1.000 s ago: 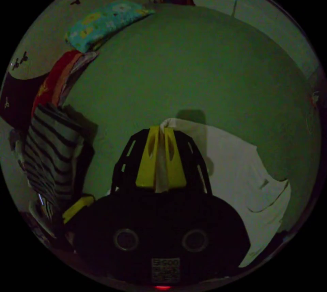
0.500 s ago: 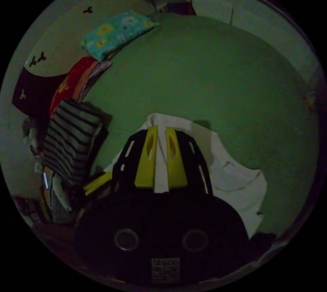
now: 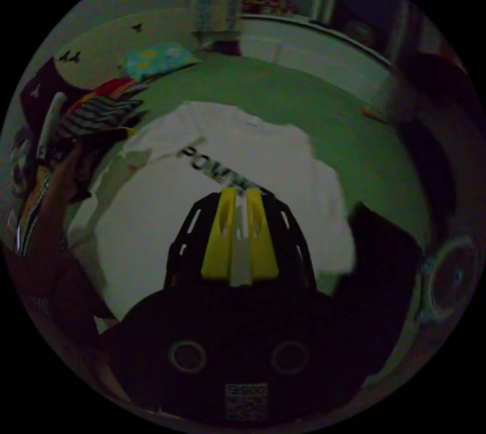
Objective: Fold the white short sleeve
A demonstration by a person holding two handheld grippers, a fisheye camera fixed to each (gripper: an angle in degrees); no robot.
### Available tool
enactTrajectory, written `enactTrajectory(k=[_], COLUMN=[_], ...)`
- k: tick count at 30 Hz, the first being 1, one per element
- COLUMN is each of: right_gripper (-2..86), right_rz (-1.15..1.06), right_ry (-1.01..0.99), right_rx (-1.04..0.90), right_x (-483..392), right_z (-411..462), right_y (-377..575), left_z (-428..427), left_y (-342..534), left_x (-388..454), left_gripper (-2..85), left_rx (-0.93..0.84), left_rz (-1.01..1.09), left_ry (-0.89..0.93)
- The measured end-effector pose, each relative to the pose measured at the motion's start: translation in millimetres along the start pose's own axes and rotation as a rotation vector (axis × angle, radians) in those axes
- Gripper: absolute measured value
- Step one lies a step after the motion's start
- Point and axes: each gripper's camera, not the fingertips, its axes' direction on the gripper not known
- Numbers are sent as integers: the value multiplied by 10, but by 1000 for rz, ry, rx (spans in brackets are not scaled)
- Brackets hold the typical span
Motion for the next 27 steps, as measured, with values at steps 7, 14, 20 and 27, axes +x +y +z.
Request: enactTrajectory(k=[7,14,20,27], right_gripper=[82,97,9,-2], right_rz=[218,496,660,-1], right_ry=[46,-142,-237,-186], right_rx=[-20,-100,14,136], right_x=[1074,1746,2075,893], right_z=[-734,-463,-499,-888], right_y=[732,953,1004,755], left_z=[122,389,581,633], left_y=[90,172,181,7], left_x=[1403,2413,3054,3210], left_gripper=[61,88,95,95], left_rx=[-48,-129,-164,-108], left_rz=[276,394,460,379], left_ry=[147,247,233,78])
